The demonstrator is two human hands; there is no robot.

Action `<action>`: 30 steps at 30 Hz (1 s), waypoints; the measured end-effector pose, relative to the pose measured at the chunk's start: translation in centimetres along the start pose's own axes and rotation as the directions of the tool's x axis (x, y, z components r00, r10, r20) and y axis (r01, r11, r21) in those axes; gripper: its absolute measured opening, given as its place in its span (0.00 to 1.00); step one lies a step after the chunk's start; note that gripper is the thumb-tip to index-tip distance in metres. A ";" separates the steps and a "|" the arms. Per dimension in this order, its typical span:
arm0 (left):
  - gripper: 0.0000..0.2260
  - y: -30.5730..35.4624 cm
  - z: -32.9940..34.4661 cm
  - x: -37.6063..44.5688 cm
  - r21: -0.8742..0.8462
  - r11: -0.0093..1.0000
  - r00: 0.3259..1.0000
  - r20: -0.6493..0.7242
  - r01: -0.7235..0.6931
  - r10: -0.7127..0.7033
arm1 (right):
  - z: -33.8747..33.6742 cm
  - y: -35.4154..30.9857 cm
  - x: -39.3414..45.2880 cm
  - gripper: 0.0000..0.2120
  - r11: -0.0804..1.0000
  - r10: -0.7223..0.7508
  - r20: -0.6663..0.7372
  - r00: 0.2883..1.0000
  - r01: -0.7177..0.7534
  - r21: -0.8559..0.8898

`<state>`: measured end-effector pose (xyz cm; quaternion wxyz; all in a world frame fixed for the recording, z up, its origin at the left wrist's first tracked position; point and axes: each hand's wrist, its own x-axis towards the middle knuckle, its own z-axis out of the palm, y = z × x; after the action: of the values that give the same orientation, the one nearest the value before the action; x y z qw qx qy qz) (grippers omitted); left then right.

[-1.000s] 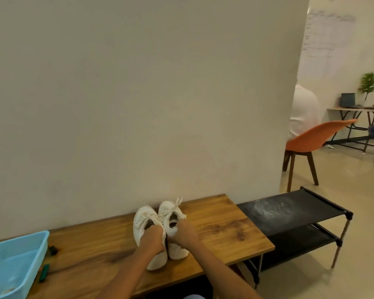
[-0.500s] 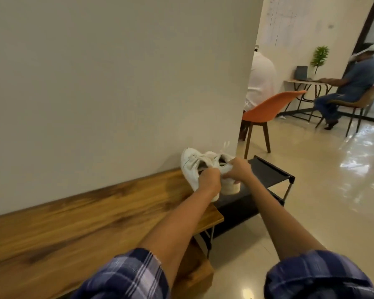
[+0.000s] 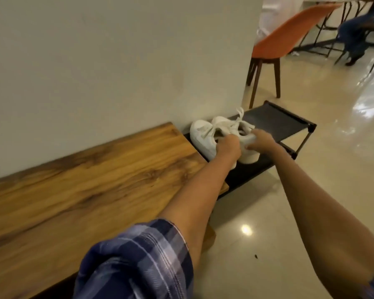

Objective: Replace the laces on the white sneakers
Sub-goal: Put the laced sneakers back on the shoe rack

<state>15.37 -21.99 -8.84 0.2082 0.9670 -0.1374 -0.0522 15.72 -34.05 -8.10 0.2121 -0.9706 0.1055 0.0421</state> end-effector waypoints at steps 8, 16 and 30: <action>0.27 -2.2 -3.4 -2.8 -0.111 0.993 0.996 -0.076 -0.050 0.042 | 1.4 -5.2 -2.0 0.30 0.967 0.164 -0.189 0.968 -0.196 -0.163; 0.10 -8.8 -14.1 -11.1 -0.047 0.997 0.952 -0.297 0.062 -0.073 | 0.2 -20.0 -10.0 0.20 0.972 -0.219 -0.252 0.943 0.190 -0.136; 0.12 -30.4 -26.8 -43.2 -0.027 0.823 0.674 -0.559 0.567 -0.483 | 11.0 -43.7 -31.5 0.18 0.667 -0.744 0.014 0.668 0.745 -0.015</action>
<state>-14.30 27.42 4.72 0.1415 0.9516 0.2082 0.1764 -5.65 15.31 3.50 0.2015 -0.9312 -0.3005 -0.0438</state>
